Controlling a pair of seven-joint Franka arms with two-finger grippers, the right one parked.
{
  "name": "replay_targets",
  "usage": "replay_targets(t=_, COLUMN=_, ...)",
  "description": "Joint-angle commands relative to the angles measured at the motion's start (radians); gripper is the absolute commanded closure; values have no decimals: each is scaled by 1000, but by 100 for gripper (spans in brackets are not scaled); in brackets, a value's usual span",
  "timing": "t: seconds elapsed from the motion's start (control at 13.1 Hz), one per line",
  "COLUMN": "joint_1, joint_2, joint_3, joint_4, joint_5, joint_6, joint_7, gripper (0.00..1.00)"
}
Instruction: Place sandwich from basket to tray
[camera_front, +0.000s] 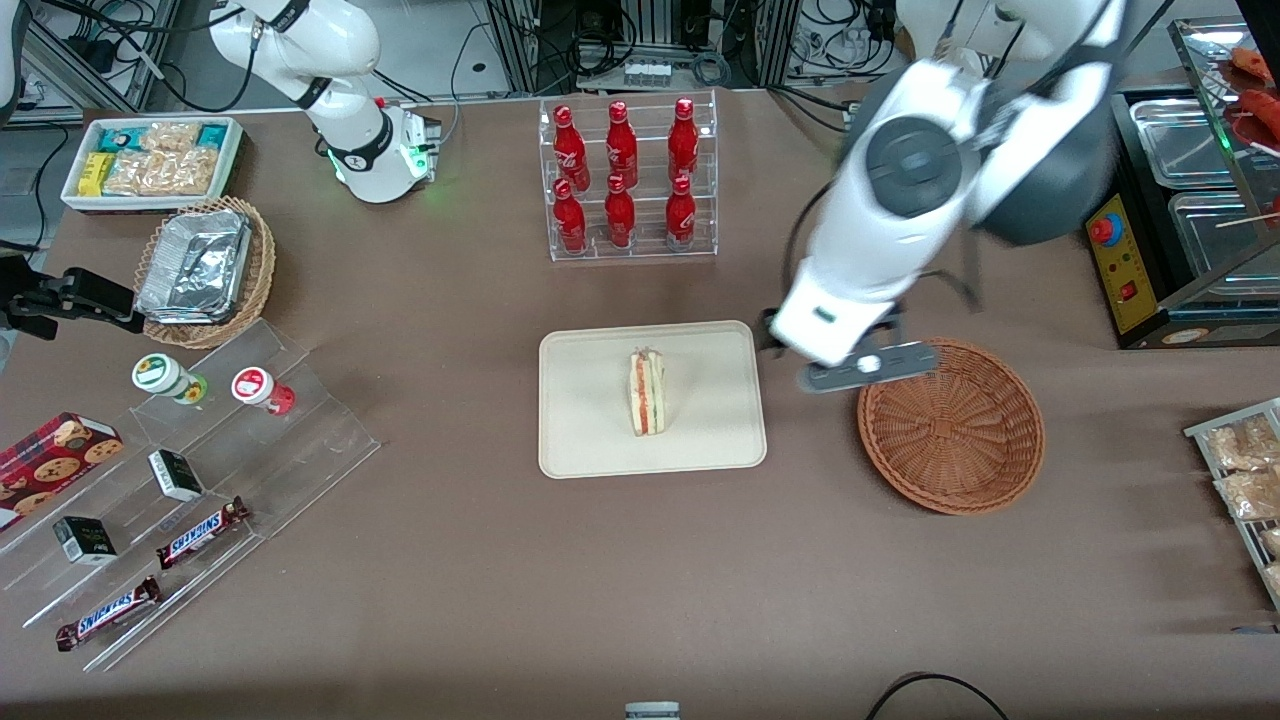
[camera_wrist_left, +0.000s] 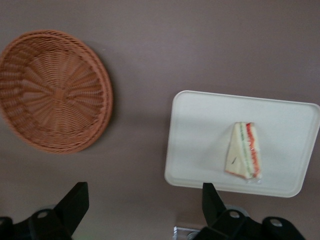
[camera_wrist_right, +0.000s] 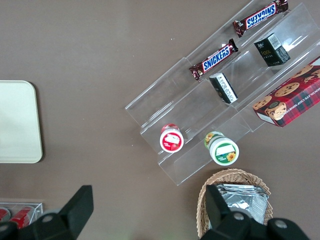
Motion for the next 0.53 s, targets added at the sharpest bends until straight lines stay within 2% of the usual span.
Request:
replay_targets(t=0.0, joint_1=75, joint_2=-80, joint_3=-11, joint_4=-40, joint_5=12, joint_6=-73, joint_7=116, gripper=0)
replay_targets(t=0.46, joint_1=258, joint_2=-214, joint_3=-9, joint_4=-126, joint_5=15, joint_6=-132, joint_7=360, gripper=0)
